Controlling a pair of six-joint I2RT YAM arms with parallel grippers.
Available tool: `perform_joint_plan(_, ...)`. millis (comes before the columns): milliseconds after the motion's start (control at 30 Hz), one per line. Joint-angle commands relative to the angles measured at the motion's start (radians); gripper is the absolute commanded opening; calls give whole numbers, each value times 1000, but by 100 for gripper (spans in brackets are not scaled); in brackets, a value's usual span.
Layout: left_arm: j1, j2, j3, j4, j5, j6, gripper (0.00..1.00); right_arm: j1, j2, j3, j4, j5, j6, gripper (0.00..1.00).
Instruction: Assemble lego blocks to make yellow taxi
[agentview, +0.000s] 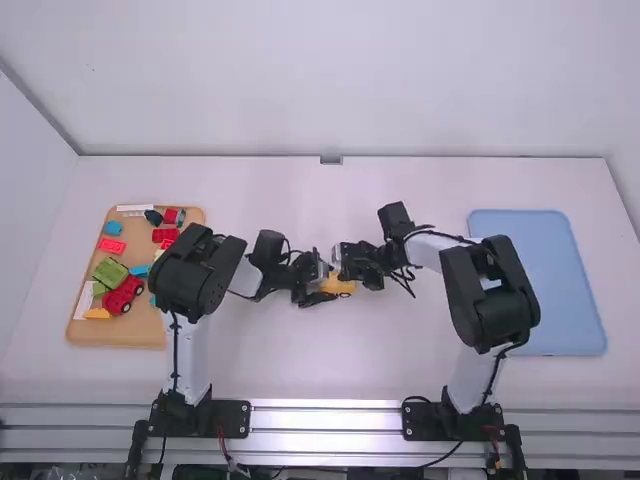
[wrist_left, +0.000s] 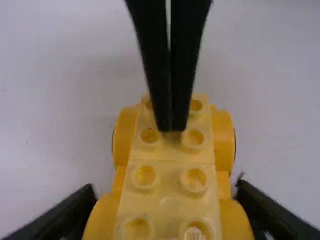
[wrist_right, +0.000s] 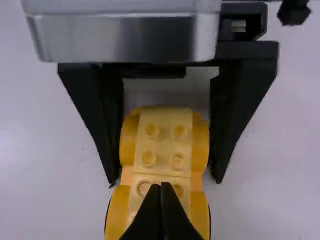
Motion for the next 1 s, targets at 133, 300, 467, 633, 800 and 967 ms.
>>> perform_joint_plan(133, -7, 32, -25, 44, -84, -101, 91, -113, -117, 89, -69, -153, 5, 56)
perform_joint_plan(300, 11, -26, -26, -26, -84, -100, 97, -127, -166, 89, -69, -154, 30, 94)
perform_joint_plan(467, 42, -182, -26, -239, -85, -32, 99, -126, -175, 89, -60, -156, 93, 99)
perform_joint_plan(633, 83, -410, -25, -472, -165, 19, 99, -127, -175, 89, -15, -189, 146, 98)
perform_joint_plan(800, 178, -676, -24, -537, -340, -446, 99, -114, -175, 89, 34, -265, 176, 99)
perform_joint_plan(967, 319, -986, -24, -680, -503, -855, 99, -60, -175, 88, 57, -257, 155, 99)
